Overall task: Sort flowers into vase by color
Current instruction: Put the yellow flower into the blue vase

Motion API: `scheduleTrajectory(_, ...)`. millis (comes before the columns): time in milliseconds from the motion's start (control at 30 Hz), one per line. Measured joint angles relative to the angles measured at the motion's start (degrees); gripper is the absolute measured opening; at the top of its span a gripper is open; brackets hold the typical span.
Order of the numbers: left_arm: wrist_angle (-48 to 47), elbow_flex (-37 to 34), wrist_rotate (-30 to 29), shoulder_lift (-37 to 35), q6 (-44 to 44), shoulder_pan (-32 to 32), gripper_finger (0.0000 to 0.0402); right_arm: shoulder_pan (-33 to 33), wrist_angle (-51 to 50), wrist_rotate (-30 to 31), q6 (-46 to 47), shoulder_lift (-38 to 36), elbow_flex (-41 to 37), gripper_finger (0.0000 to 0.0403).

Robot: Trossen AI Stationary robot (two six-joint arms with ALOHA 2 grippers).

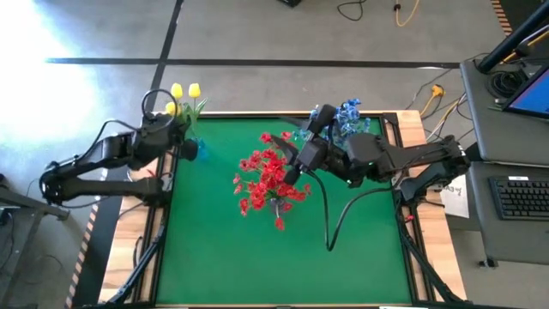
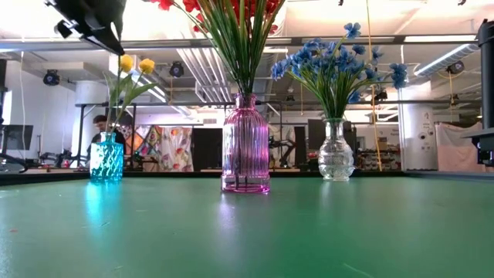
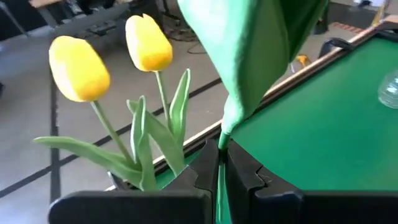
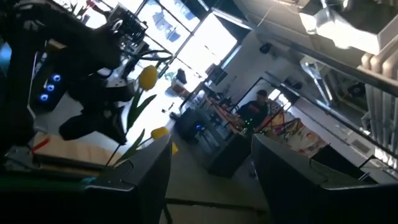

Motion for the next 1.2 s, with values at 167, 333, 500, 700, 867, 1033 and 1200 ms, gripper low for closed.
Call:
scheduleTrajectory(167,-0.3,-0.1,5.5,-0.1,4.6,11.0,0.0,-0.4,-4.6,-0.4,3.7,-1.2,0.0,0.0215)
scheduleTrajectory(333,2.7,-1.4,14.8,-0.8,8.0,20.1,0.0,-1.0,-7.3,-0.4,5.8,-1.5,0.0,0.0215)
scheduleTrajectory(500,8.2,-5.1,20.1,-1.0,10.3,25.6,0.0,-1.3,-8.9,-0.4,7.3,-1.5,0.0,0.0215)
scheduleTrajectory(700,10.3,-7.4,20.1,-1.2,10.5,26.8,0.0,-1.5,-10.4,-0.4,8.3,-1.4,0.0,0.0215)
scheduleTrajectory(867,10.7,-8.0,20.0,-1.3,10.5,26.8,0.0,-1.7,-10.4,-0.4,8.4,-1.4,0.0,0.0215)
scheduleTrajectory(1033,10.2,-8.0,20.1,-1.9,8.7,26.8,0.0,-1.7,-10.5,-0.4,9.2,-1.4,0.0,0.0215)
scheduleTrajectory(1200,8.7,-7.3,20.1,-2.4,8.5,26.8,0.0,-1.7,-10.6,-0.4,9.4,-1.3,0.0,0.0215)
